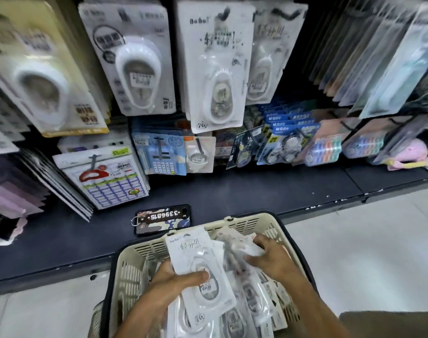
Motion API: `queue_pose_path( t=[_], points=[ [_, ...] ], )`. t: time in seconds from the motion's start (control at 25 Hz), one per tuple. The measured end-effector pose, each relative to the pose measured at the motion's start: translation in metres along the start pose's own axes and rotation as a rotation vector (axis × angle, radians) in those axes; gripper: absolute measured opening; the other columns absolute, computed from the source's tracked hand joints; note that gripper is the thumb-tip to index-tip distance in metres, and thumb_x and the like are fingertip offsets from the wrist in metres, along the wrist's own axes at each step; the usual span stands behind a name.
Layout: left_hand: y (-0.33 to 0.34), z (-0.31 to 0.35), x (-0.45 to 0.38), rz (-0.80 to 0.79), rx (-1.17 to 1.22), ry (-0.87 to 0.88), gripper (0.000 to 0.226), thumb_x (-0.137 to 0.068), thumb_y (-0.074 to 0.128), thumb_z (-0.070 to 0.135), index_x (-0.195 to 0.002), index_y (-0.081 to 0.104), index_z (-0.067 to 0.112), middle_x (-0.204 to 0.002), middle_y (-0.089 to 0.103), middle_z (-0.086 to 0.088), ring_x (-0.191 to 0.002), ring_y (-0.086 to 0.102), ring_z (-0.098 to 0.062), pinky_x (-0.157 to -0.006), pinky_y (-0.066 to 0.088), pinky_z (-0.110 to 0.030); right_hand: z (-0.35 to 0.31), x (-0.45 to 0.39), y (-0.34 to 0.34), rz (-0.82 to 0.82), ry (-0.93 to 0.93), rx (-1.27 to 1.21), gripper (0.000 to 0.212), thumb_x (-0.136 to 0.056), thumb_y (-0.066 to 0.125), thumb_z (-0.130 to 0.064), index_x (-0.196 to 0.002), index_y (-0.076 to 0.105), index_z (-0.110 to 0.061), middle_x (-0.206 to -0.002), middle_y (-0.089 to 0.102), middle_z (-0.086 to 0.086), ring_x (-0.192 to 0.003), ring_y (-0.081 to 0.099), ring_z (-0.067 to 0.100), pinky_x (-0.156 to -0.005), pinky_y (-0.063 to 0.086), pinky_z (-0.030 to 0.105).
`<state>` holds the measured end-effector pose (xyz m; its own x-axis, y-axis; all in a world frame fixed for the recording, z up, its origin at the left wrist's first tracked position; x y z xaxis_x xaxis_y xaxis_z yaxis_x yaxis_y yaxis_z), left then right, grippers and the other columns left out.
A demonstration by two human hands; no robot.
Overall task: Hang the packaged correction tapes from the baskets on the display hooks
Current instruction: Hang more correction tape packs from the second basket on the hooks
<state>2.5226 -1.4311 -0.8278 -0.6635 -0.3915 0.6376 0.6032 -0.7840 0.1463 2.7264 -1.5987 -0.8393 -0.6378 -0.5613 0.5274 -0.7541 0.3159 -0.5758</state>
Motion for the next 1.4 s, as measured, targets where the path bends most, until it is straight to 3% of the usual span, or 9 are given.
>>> queue_pose_path(
  t=[0.12,0.2,0.4,0.56,0.72,0.88,1.04,1.2,1.4],
  points=[
    [0.021,0.077,0.024,-0.128,0.045,0.159,0.076,-0.039,0.102,0.011,-0.107,0.068,0.01,-0.092,0.081,-0.01,-0.078,0.079,-0.026,-0.056,0.061,-0.03,-0.05,0.029,-0.08,-0.12,-0.194,-0.402,0.04,-0.075,0.088,-0.021,-0.109,0.07,-0.009,-0.106,0.076,0.018,-0.091,0.073,0.029,-0.082,0.059,0.045],
    [0.03,0.135,0.048,-0.16,0.115,0.3,0.093,-0.028,0.107,0.019,-0.113,0.069,0.01,-0.101,0.079,-0.018,-0.086,0.078,-0.037,-0.061,0.062,-0.038,-0.086,0.056,-0.141,0.025,-0.337,-0.567,0.044,-0.072,0.088,-0.026,-0.111,0.072,-0.014,-0.108,0.076,0.015,-0.093,0.075,0.029,-0.072,0.06,0.032],
    [0.039,0.275,0.106,-0.135,0.099,0.67,0.055,-0.043,0.094,0.026,-0.096,0.082,0.023,-0.103,0.08,-0.015,-0.088,0.078,-0.035,-0.068,0.063,-0.041,-0.191,0.102,-0.204,0.273,-0.596,-0.611,0.027,-0.089,0.065,-0.042,-0.114,0.065,-0.031,-0.101,0.077,-0.001,-0.078,0.075,0.022,-0.044,0.052,0.029],
    [0.034,0.316,0.122,-0.105,0.058,0.745,0.05,-0.05,0.094,0.019,-0.097,0.081,0.027,-0.105,0.08,-0.012,-0.091,0.078,-0.034,-0.072,0.063,-0.042,-0.224,0.106,-0.22,0.399,-0.521,-0.581,0.019,-0.091,0.067,-0.046,-0.097,0.067,-0.028,-0.082,0.075,0.005,-0.049,0.065,0.017,-0.034,0.04,0.022],
    [0.034,0.31,0.117,-0.119,0.079,0.714,0.059,-0.045,0.095,0.026,-0.102,0.08,0.023,-0.107,0.079,-0.014,-0.094,0.077,-0.036,-0.073,0.064,-0.042,-0.215,0.109,-0.231,0.603,-0.352,-0.65,0.034,-0.086,0.076,-0.043,-0.112,0.062,-0.026,-0.104,0.072,0.001,-0.072,0.072,0.019,-0.045,0.052,0.032],
    [0.053,0.308,0.111,-0.149,0.101,0.687,0.047,-0.053,0.097,0.007,-0.095,0.081,0.016,-0.103,0.079,-0.019,-0.088,0.078,-0.038,-0.065,0.063,-0.039,-0.222,0.126,-0.205,0.613,-0.448,-0.46,0.056,-0.086,0.073,-0.051,-0.135,0.046,-0.041,-0.137,0.053,-0.014,-0.121,0.057,0.014,-0.091,0.052,0.034],
    [0.068,0.313,0.111,-0.194,0.114,0.679,0.049,-0.056,0.095,0.013,-0.102,0.078,0.013,-0.104,0.079,-0.019,-0.091,0.077,-0.039,-0.069,0.064,-0.044,-0.252,0.14,-0.151,0.135,-0.683,-0.565,0.042,-0.074,0.082,-0.053,-0.111,0.068,-0.039,-0.107,0.076,-0.007,-0.093,0.073,0.01,-0.071,0.056,0.02],
    [0.067,0.309,0.115,-0.323,0.065,0.628,0.057,-0.054,0.092,0.021,-0.109,0.077,0.017,-0.111,0.078,-0.016,-0.098,0.077,-0.035,-0.071,0.064,-0.038,-0.245,0.126,-0.164,0.192,-0.499,-1.025,0.041,-0.075,0.079,-0.033,-0.105,0.064,-0.01,-0.081,0.074,0.009,-0.049,0.059,0.02,-0.041,0.045,0.028],
    [0.048,0.314,0.116,-0.178,0.05,0.679,0.058,-0.051,0.096,0.011,-0.106,0.077,0.015,-0.106,0.079,-0.013,-0.093,0.078,-0.031,-0.068,0.064,-0.033,-0.205,0.118,-0.194,0.475,-0.412,-1.029,0.008,-0.092,0.066,-0.016,-0.094,0.065,-0.009,-0.06,0.063,0.008,-0.043,0.048,0.018,-0.039,0.039,0.03]
  ],
)
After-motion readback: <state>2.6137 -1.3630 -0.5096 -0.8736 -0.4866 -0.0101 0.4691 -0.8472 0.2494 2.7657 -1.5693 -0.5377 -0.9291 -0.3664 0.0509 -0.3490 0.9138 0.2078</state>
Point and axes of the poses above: each hand's wrist, its own x-axis away from the middle knuckle, its own y-axis out of the palm, z = x × y, the point moved 5 cm from there along -x, towards the middle knuckle
